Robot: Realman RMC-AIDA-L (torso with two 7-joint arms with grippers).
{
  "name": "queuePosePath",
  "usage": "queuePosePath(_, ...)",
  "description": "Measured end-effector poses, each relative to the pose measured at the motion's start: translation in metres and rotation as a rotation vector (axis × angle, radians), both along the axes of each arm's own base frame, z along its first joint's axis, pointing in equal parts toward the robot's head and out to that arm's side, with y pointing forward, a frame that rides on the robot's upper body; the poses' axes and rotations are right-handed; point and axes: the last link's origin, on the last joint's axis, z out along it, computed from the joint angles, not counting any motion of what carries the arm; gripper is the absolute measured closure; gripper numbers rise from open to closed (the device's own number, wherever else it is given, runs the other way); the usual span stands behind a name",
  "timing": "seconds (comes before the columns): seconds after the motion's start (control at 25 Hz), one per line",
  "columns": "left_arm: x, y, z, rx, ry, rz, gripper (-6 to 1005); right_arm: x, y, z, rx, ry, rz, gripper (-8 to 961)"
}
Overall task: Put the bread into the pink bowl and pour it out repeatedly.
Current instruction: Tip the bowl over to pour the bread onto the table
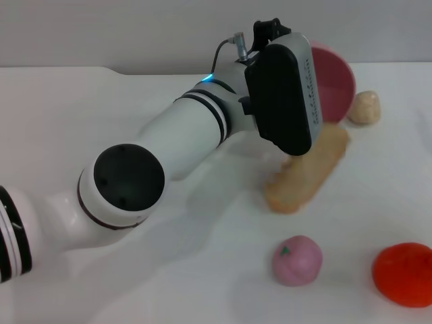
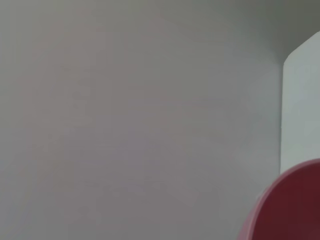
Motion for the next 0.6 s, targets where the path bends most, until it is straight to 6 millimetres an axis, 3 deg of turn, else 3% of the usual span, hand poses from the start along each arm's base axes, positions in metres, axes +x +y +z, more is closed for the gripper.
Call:
queuePosePath(0.4, -0.0013, 0.0021, 0.0018, 0.003, -0.020, 0.018, 964, -0.0017, 0.0023, -0.0012, -0.006, 0.000, 0.006, 449)
queuePosePath(0.6, -0.0005, 0.0095, 0.0087, -0.002, -0.118, 0.083, 963, -0.0027, 0.0046, -0.0017, -0.009, 0.000, 0.005, 449)
